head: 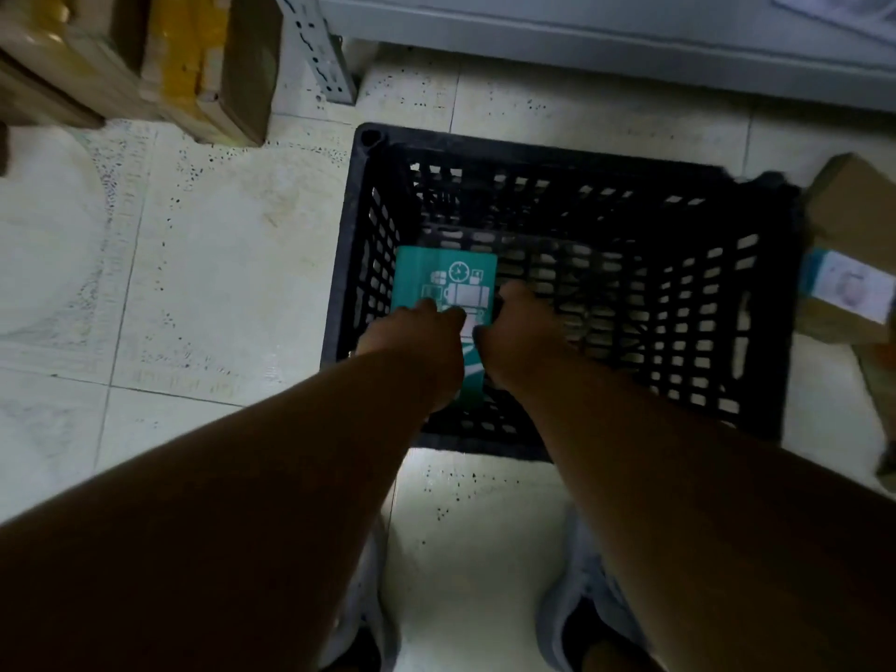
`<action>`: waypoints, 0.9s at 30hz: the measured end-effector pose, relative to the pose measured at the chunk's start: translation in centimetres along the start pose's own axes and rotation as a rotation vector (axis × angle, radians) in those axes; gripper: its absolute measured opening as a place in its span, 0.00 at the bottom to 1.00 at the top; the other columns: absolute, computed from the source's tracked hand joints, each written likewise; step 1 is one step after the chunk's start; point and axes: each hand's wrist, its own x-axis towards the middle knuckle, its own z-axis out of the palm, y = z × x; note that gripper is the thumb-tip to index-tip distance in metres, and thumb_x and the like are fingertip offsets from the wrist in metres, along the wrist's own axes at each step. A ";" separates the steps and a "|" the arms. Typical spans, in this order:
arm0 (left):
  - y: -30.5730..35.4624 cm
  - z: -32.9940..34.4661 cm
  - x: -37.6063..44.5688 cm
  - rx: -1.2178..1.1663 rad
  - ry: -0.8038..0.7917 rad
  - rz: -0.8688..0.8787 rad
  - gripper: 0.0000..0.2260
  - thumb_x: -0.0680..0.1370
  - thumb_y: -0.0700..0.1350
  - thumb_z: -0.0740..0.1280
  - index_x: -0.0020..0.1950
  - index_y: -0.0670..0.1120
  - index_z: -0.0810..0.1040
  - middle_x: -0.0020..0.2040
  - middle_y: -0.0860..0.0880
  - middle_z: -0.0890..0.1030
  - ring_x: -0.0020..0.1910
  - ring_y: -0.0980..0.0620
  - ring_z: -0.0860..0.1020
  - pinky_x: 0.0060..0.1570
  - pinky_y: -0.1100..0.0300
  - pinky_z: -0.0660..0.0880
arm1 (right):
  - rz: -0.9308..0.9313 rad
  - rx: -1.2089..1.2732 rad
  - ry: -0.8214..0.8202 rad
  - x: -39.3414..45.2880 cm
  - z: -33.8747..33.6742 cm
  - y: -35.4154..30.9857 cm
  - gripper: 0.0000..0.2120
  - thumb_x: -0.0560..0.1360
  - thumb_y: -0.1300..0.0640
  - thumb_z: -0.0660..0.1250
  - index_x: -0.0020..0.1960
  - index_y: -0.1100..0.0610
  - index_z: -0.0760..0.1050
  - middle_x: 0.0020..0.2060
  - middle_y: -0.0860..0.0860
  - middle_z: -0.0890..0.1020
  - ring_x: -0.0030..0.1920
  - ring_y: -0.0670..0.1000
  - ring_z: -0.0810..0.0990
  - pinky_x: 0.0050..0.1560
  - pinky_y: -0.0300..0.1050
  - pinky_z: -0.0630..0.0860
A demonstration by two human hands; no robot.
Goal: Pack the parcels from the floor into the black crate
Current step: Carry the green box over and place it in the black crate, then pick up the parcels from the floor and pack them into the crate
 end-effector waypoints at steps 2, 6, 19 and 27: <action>1.0 -1.6 -3.5 0.019 0.117 0.036 0.31 0.73 0.43 0.69 0.74 0.51 0.62 0.67 0.44 0.71 0.63 0.41 0.72 0.59 0.44 0.75 | -0.050 0.059 0.071 -3.3 -2.8 -0.6 0.22 0.73 0.58 0.69 0.66 0.58 0.70 0.61 0.58 0.78 0.61 0.58 0.78 0.60 0.51 0.76; 4.0 -6.4 -10.6 0.030 0.297 0.106 0.26 0.77 0.46 0.65 0.74 0.48 0.64 0.69 0.44 0.71 0.65 0.42 0.73 0.61 0.45 0.73 | -0.096 0.060 0.177 -10.9 -10.0 -1.5 0.15 0.76 0.59 0.65 0.62 0.58 0.72 0.57 0.58 0.78 0.58 0.58 0.77 0.57 0.48 0.73; 16.6 -17.2 -27.9 -0.011 0.453 0.492 0.23 0.78 0.47 0.61 0.73 0.48 0.63 0.70 0.45 0.70 0.67 0.43 0.69 0.67 0.45 0.68 | 0.071 0.188 0.513 -31.6 -26.9 2.1 0.20 0.78 0.54 0.63 0.69 0.56 0.67 0.64 0.56 0.74 0.63 0.57 0.74 0.61 0.49 0.72; 26.6 -12.7 -30.3 0.007 0.429 0.623 0.21 0.79 0.48 0.62 0.72 0.50 0.64 0.69 0.47 0.70 0.66 0.47 0.69 0.65 0.52 0.67 | 0.170 0.278 0.662 -35.6 -29.2 12.5 0.23 0.76 0.54 0.67 0.69 0.54 0.68 0.63 0.53 0.74 0.61 0.54 0.75 0.57 0.48 0.73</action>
